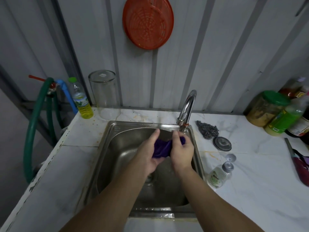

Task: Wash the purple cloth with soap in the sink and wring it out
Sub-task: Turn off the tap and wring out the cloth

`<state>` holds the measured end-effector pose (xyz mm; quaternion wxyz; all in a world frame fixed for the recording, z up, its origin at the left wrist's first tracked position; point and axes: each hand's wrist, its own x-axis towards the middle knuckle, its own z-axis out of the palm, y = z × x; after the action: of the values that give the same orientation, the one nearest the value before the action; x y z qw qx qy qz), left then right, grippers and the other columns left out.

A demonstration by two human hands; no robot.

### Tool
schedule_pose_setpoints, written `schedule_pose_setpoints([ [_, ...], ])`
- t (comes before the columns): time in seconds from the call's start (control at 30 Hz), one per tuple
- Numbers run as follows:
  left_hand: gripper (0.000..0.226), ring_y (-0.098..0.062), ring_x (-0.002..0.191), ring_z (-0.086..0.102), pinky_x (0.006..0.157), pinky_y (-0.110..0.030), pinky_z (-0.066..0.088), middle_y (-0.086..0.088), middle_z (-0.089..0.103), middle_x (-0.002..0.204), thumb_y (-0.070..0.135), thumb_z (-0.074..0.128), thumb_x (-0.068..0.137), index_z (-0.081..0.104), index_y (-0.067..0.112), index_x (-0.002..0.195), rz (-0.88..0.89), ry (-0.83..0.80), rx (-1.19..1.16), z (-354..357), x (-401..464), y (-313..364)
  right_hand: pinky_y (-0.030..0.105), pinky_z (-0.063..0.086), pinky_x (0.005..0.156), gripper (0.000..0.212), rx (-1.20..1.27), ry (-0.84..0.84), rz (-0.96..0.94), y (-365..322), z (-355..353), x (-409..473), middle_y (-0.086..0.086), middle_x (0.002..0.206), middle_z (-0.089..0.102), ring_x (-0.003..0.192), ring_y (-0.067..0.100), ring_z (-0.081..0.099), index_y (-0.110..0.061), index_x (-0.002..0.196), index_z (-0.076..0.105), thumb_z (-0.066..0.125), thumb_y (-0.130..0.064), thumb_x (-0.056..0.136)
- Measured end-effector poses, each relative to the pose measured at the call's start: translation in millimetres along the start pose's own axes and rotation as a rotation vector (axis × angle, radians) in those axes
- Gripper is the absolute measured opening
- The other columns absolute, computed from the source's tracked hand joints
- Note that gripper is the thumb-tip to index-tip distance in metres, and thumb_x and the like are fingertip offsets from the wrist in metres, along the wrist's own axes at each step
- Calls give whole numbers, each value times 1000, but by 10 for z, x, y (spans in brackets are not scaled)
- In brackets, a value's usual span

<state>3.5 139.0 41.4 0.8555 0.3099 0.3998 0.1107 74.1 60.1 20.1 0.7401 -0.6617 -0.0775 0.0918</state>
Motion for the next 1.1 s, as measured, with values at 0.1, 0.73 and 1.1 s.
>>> schedule_pose_setpoints([
  [0.1,53,-31,94,73,86,-49,63,-12,73,98,54,80,79,68,8,103,135,229,-44,83,121,26,27,56,64,22,13,-3,150,75,53,-151,-7,66,67,64,7,63,-18,86,72,61,-29,102],
  [0.73,50,-13,33,46,42,-22,42,-2,47,32,31,48,80,51,17,32,642,283,366,215,213,-51,38,62,56,27,2,-127,934,-56,198,-19,17,63,69,57,29,69,-2,89,69,43,-7,91],
  [1.1,44,-23,75,55,64,-31,46,-13,61,88,-16,32,82,69,5,94,315,89,226,125,25,303,29,47,59,24,202,-147,427,32,-79,98,4,70,64,65,20,58,-14,81,67,59,-23,102],
])
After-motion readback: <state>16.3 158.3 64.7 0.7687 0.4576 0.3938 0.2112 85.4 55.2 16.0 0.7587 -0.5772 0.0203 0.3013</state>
